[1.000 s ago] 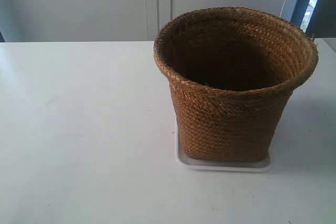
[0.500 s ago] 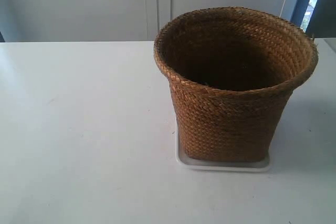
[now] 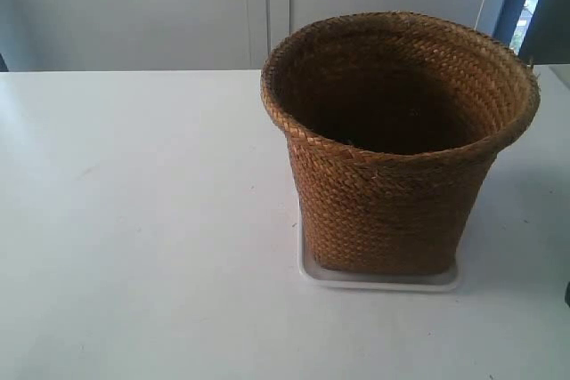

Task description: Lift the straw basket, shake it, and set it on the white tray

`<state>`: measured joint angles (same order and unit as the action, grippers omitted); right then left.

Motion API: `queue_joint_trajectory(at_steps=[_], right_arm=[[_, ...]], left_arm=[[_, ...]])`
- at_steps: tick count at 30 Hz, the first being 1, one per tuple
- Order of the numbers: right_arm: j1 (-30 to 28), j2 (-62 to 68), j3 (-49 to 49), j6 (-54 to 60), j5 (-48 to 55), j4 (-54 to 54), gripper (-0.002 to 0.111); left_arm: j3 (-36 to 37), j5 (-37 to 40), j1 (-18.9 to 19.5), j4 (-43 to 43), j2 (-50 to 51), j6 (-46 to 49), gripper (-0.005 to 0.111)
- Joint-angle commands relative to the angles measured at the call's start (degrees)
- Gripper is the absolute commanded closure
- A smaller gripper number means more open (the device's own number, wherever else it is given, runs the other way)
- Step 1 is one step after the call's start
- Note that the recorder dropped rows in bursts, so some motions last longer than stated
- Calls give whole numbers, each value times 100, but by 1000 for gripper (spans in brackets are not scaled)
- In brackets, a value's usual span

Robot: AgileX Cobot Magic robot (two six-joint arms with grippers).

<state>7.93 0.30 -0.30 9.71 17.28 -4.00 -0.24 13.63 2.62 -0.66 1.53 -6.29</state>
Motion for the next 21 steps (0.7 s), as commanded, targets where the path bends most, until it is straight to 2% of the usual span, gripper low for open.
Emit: queue_joint_trajectory(at_steps=[1, 21], right_arm=[[6, -30, 30, 19, 68, -13, 108], [6, -30, 30, -8, 272, -49, 108]], left_arm=[[24, 8, 7, -83, -39, 34, 107], [24, 8, 7, -83, -39, 34, 107]])
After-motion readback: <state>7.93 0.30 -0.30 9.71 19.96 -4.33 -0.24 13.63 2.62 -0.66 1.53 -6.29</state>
